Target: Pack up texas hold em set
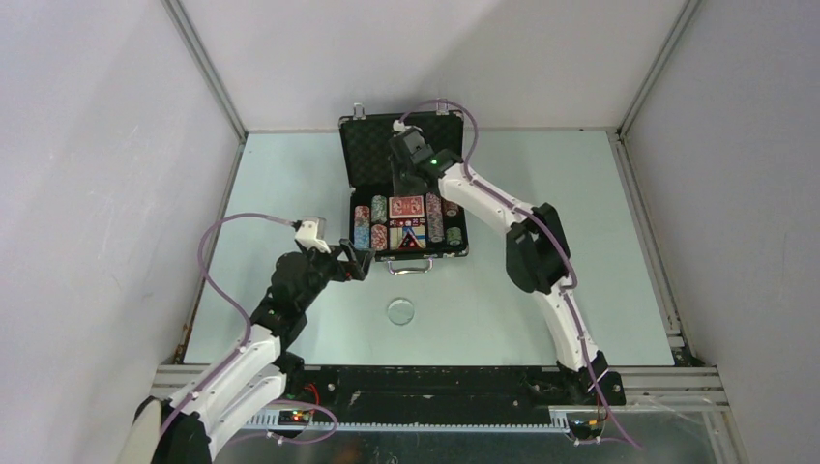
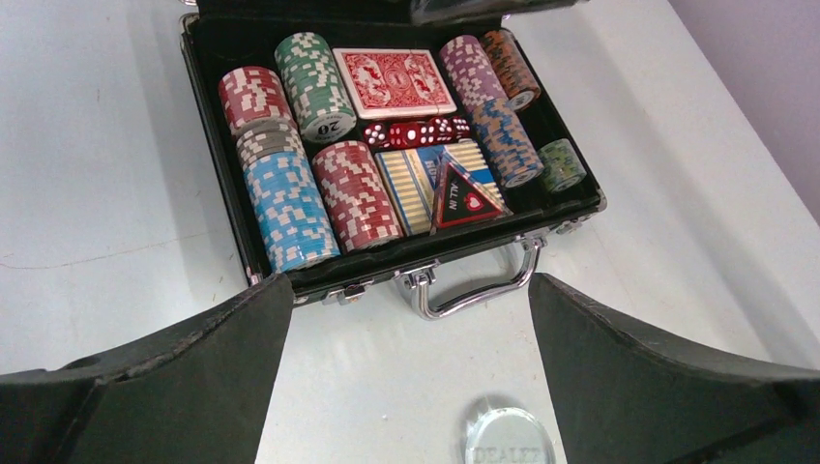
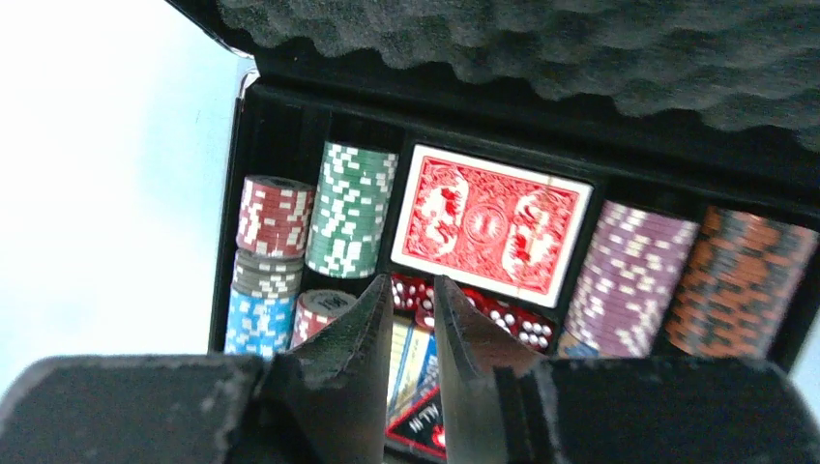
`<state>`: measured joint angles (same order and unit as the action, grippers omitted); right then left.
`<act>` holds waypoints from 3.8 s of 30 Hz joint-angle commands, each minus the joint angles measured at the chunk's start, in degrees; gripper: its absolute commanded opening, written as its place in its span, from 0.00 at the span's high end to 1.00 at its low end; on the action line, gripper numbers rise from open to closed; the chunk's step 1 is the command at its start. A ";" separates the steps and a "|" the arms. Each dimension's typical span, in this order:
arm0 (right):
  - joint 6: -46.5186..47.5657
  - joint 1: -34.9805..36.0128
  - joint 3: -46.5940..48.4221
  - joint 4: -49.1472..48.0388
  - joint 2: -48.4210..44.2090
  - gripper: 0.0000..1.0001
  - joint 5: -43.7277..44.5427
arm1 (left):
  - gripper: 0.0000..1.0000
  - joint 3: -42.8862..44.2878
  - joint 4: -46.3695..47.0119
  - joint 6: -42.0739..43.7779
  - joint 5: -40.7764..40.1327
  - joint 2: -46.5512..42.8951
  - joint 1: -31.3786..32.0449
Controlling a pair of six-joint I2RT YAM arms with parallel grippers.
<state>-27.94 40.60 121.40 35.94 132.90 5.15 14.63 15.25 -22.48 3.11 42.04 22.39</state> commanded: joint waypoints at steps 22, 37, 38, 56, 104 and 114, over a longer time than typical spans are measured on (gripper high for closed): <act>1.44 -4.69 -66.29 -15.68 -70.02 0.00 9.63 | 0.00 24.62 -38.70 -17.32 -21.14 27.49 31.19; 1.22 -7.52 -77.77 -16.89 -83.10 0.00 4.52 | 0.01 31.07 -41.62 -18.56 -14.21 42.76 33.89; 1.27 -7.54 -78.55 -17.23 -83.43 0.00 3.86 | 0.01 31.38 -41.88 -18.63 -14.70 43.93 34.35; -7.51 -12.35 -89.57 -30.65 -87.77 0.00 1.88 | 0.45 33.42 -45.47 -18.42 -18.87 38.58 36.19; -12.94 -26.17 -73.70 -39.14 -63.38 0.01 -12.99 | 0.10 70.47 -31.01 -1.09 -17.34 68.03 7.75; -21.64 -34.36 -57.39 -46.76 -33.81 0.00 -31.01 | 0.08 49.97 -23.84 -2.26 -12.68 46.69 9.23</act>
<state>-46.15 6.96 54.87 -9.10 90.41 -18.22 72.10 -13.39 -24.93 -11.64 101.56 30.59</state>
